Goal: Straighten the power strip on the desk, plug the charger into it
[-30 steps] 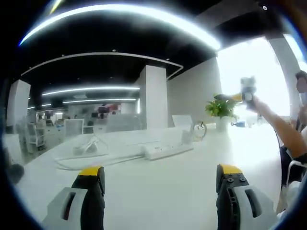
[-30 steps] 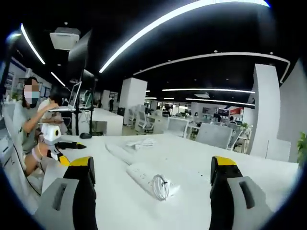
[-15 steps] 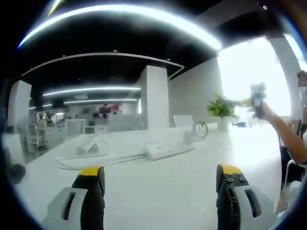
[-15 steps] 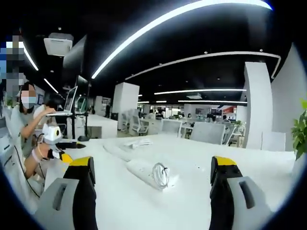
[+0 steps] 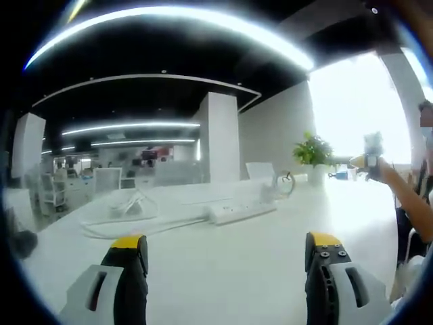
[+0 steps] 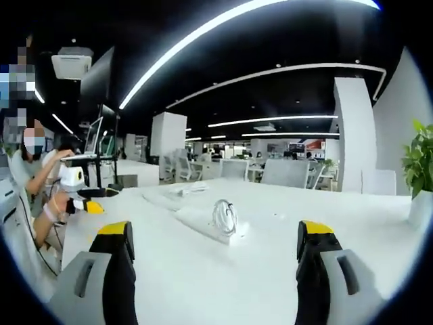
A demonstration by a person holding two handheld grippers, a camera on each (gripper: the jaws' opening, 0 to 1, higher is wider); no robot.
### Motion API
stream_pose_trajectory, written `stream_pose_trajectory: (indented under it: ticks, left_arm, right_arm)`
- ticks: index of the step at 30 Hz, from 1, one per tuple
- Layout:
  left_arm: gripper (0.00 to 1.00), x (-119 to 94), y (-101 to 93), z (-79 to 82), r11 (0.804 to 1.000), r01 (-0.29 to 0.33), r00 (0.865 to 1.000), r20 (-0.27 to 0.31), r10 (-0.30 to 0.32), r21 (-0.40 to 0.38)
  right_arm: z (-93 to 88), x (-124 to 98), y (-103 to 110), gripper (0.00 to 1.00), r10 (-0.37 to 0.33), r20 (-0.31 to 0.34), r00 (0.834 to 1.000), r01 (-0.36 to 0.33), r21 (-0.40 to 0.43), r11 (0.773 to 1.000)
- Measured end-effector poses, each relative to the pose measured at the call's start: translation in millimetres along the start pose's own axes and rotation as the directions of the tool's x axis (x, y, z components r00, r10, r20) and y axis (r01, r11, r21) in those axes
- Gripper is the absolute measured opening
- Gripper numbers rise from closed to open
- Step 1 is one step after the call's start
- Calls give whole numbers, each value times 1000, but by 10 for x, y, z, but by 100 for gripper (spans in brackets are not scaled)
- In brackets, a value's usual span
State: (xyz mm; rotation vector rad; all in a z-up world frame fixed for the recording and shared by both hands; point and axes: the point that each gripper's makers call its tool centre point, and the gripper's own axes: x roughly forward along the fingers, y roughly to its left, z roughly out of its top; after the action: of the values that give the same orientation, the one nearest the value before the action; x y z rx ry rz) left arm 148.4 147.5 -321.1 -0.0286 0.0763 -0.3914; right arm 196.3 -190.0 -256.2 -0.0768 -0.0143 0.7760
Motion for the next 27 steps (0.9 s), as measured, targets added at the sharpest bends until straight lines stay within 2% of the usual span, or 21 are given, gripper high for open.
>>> stream_pose_trajectory:
  ticks: [11, 27]
  left_arm:
    - [99, -37, 26, -11, 1000, -10, 1000, -5, 10, 2]
    - [99, -66, 58, -44, 1000, -18, 1000, -7, 18, -5]
  right_arm:
    - [-228, -74, 42, 100, -23, -7, 1000, 23, 29, 999]
    - [-322, -120, 65, 100, -37, -11, 999, 37, 40, 998]
